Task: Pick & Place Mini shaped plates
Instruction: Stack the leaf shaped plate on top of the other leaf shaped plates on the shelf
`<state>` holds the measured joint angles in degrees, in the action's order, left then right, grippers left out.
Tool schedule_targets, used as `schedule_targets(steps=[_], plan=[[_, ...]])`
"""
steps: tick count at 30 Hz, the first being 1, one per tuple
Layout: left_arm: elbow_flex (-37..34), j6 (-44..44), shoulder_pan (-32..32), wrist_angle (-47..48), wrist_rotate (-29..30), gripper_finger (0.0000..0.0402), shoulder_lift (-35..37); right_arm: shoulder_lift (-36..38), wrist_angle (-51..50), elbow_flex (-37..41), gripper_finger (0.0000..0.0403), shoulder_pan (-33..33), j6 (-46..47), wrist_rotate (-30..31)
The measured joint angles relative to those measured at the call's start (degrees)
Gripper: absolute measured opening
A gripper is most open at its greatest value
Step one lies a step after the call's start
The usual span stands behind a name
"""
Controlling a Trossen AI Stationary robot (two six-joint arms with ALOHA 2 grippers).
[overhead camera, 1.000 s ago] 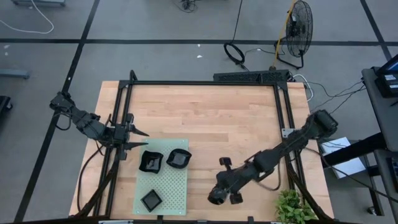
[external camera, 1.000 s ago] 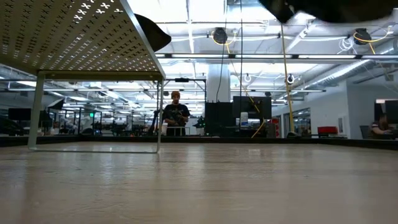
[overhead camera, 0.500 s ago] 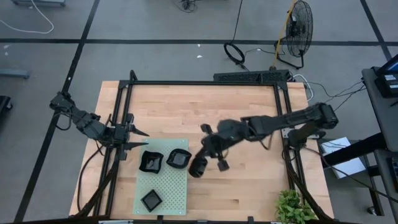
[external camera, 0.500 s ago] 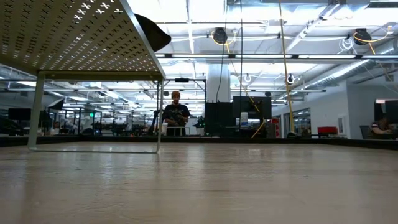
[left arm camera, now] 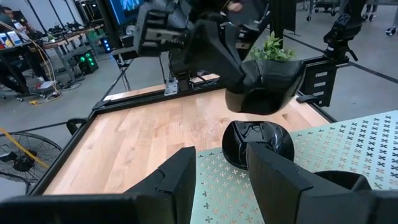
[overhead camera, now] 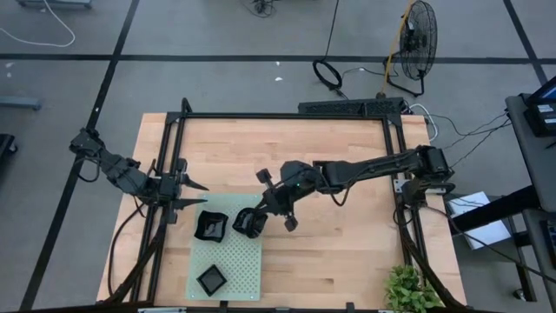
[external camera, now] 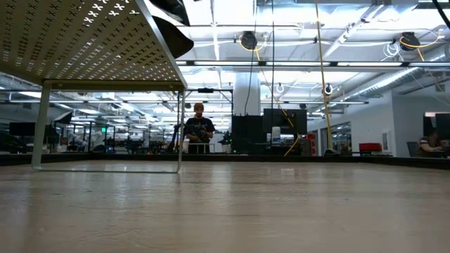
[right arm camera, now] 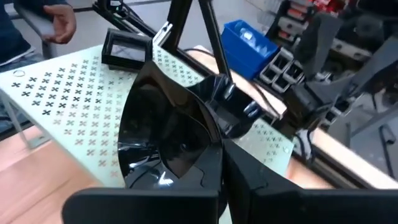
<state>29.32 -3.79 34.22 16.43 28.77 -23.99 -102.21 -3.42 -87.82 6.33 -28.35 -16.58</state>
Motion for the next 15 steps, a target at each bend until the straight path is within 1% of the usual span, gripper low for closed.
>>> schedule_targets(steps=[9,12,15], plan=[[-0.02,-0.03,0.0,0.0,0.0,0.0147,0.0,-0.15,1.9,0.01,0.0001,0.0,-3.23,0.1],[-0.01,-0.18,-0.01,0.0,0.0,0.0147,0.0,-0.15,1.91,0.33,0.001,-0.03,-3.4,0.14],[-0.01,0.01,-0.01,0.0,0.02,0.0147,0.0,-0.15,1.92,0.91,0.0028,-0.15,-2.94,0.3]])
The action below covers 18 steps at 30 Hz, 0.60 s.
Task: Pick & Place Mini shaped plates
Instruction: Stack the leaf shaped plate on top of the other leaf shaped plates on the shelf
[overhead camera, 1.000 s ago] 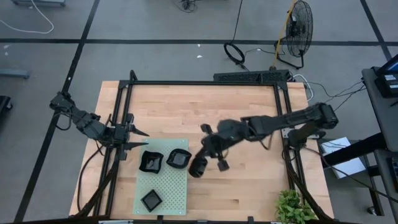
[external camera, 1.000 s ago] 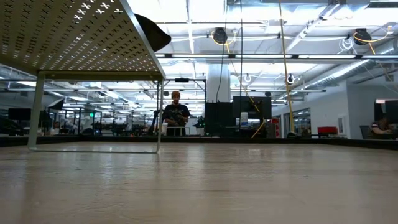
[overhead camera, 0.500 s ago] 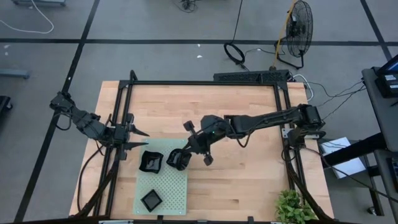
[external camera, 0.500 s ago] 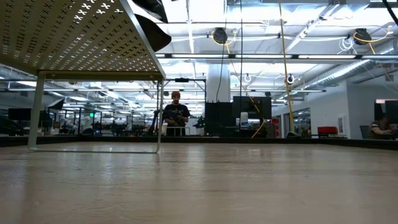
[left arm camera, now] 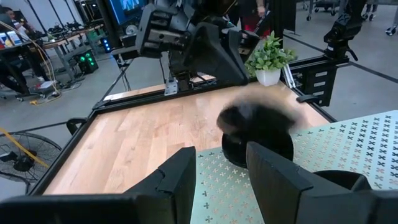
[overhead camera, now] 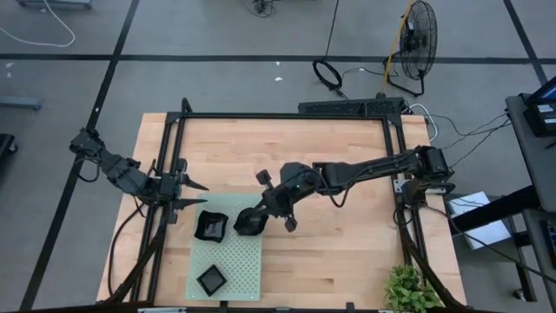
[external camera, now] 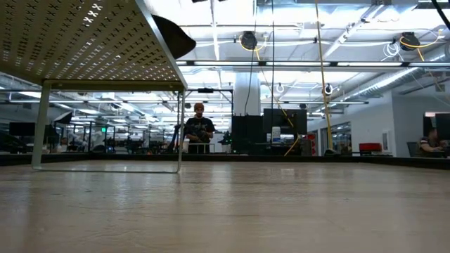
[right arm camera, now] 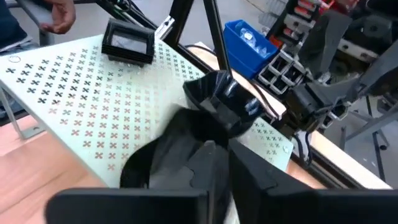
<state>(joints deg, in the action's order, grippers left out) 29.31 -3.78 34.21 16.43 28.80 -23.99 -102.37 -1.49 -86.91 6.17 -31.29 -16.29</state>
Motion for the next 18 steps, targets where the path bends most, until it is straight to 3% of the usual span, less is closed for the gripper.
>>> schedule_targets(steps=[7,14,18], plan=[[0.0,0.01,0.0,0.0,0.0,0.0147,0.0,0.0,1.14,1.28,0.0089,-0.13,0.55,7.36],[-0.01,-0.01,-0.01,0.0,0.0,0.0147,0.0,0.01,6.14,1.29,0.0125,0.92,0.98,7.56],[0.01,-0.28,0.01,0.0,0.0,0.0147,0.0,0.0,5.87,1.29,0.0127,1.37,7.1,7.24]])
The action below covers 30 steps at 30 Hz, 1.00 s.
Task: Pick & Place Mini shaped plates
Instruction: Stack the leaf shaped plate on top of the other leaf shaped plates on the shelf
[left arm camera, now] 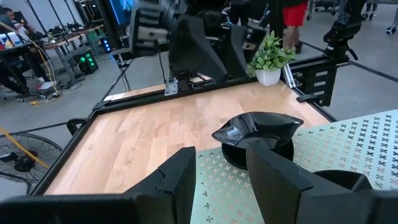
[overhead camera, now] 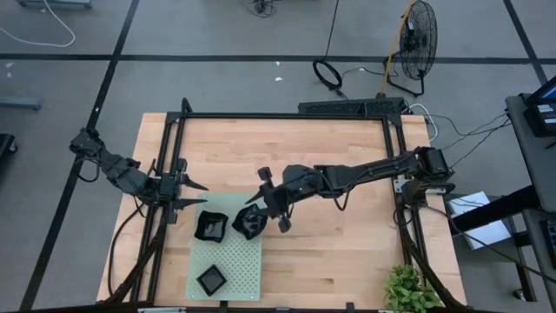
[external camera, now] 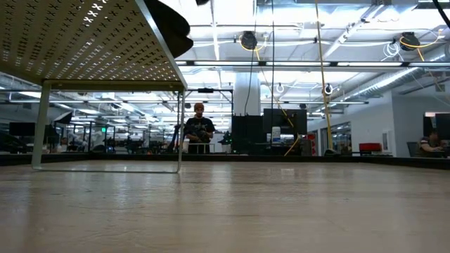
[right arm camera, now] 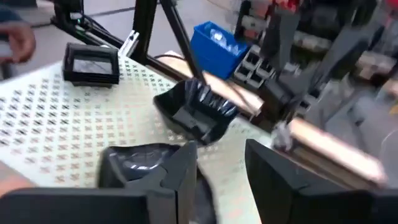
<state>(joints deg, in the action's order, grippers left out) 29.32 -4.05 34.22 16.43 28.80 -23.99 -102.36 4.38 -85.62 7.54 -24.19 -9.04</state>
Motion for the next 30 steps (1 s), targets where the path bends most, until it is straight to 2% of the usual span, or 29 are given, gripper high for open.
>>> schedule_targets(steps=[3,8,10,15,21,30], plan=[[-0.02,0.27,0.0,0.02,0.0,0.0147,0.0,0.0,-1.45,0.0,0.0124,0.86,6.09,-0.51],[-0.01,0.04,0.0,0.0,0.0,0.0147,0.0,0.06,-4.21,0.01,0.0124,4.13,11.31,-9.28],[-0.02,0.28,0.0,0.0,0.0,0.0147,0.0,0.06,-4.15,0.57,0.0125,6.25,10.66,-9.39],[-0.02,0.04,-0.02,0.01,0.0,0.0147,0.0,-1.65,-4.48,2.93,0.0126,9.83,7.11,-1.38],[-0.02,0.02,-0.02,0.0,0.0,0.0147,0.0,-2.82,-4.02,4.55,0.0126,8.57,6.96,7.59],[-0.02,0.16,0.0,0.0,0.0,0.0147,0.0,-2.89,4.14,4.63,0.0126,7.47,6.15,7.59]])
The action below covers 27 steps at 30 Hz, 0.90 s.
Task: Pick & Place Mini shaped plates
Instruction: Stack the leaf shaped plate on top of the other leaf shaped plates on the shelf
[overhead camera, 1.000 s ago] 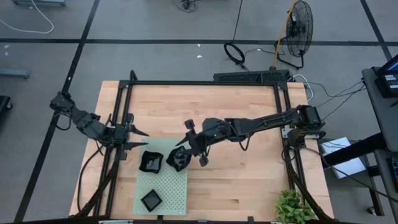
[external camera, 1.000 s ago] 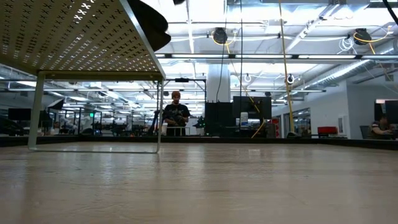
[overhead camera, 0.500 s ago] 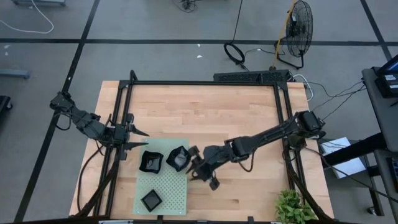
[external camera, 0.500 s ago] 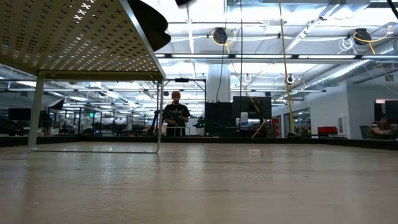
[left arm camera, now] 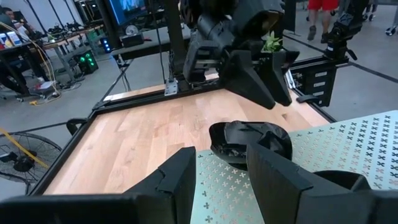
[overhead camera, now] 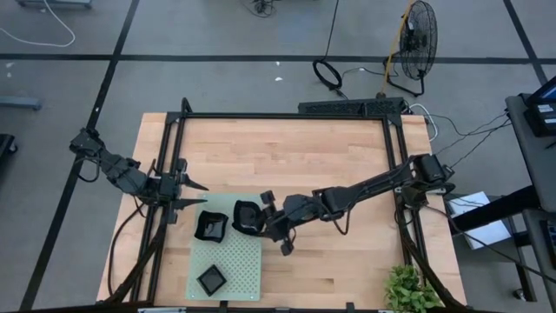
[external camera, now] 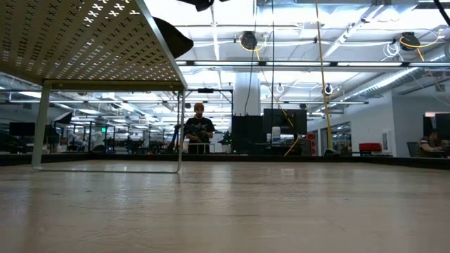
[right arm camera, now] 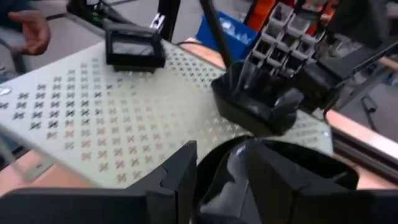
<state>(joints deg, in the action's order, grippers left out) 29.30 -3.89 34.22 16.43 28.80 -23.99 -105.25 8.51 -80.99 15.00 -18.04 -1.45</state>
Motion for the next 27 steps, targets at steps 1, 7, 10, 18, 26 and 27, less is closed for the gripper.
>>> schedule_targets(steps=[1,7,10,18,26,27], plan=[[0.0,0.1,0.0,0.0,0.0,0.0147,0.0,-0.1,0.89,0.0,0.0126,0.0,-0.02,0.19],[0.0,-0.01,0.0,0.0,0.0,0.0147,0.0,-0.04,2.88,0.0,0.0126,-0.03,-0.69,14.76],[0.0,0.0,0.0,0.0,0.0,0.0147,0.0,-0.04,2.69,0.02,0.0126,-0.33,-0.17,22.65],[0.0,-0.14,0.0,0.0,0.0,0.0147,0.0,-0.04,-1.31,0.0,0.0126,-4.09,17.64,15.57],[0.0,0.07,0.0,0.0,0.0,0.0147,0.0,-0.04,-4.5,0.02,0.0126,-5.52,20.21,13.7],[0.0,0.08,-0.01,0.0,0.0,0.0147,0.0,-0.04,-4.32,0.02,0.0126,-5.41,19.66,12.25]])
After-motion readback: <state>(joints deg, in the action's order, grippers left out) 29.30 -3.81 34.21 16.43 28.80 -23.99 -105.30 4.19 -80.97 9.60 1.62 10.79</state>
